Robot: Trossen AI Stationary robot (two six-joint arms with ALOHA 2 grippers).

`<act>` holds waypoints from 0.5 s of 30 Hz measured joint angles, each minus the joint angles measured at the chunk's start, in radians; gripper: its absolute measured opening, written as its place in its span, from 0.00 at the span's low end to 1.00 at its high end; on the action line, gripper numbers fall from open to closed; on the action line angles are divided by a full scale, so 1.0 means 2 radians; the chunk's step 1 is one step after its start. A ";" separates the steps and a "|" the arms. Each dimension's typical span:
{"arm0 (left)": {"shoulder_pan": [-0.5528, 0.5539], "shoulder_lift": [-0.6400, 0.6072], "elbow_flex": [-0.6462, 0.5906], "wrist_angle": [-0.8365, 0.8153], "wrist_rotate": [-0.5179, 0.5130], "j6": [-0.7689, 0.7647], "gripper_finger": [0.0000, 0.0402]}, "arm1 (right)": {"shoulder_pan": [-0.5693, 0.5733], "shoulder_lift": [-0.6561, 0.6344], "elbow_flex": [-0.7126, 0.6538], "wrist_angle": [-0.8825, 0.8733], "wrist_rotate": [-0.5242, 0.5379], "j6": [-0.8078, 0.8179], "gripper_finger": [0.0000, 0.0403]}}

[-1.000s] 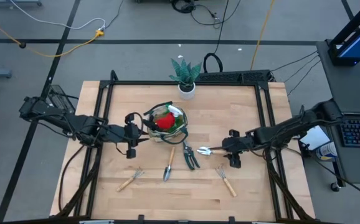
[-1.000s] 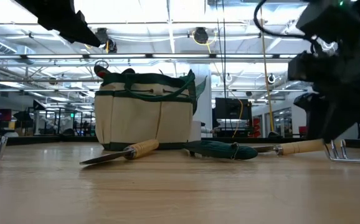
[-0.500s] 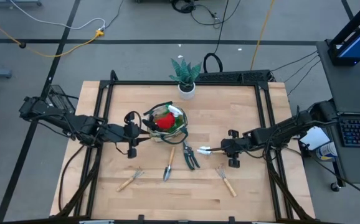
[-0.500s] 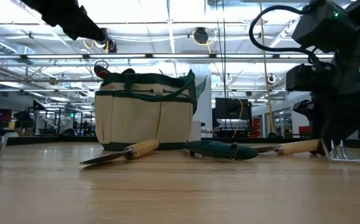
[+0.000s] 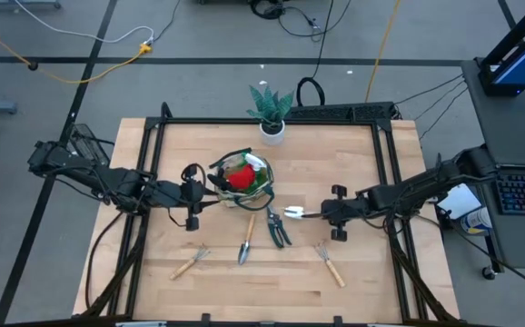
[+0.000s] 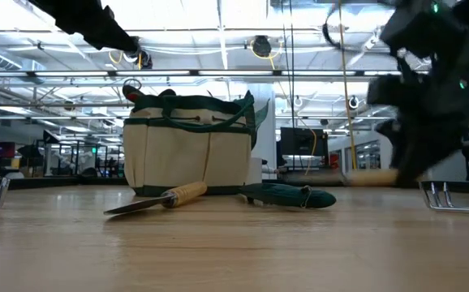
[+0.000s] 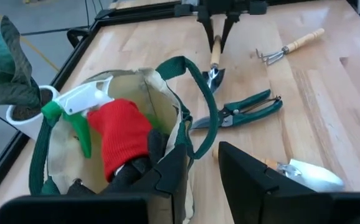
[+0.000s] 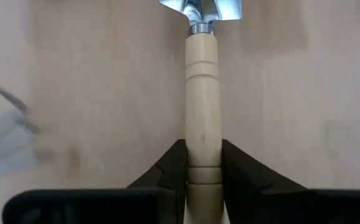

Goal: Pick & Place Garden tools in Gardening bag
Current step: Put the right brown trowel into the brown gardening bag

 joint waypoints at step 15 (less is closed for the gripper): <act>0.006 0.000 0.000 0.057 -0.005 0.114 0.24 | -0.045 -0.055 0.077 0.094 0.045 -0.047 0.15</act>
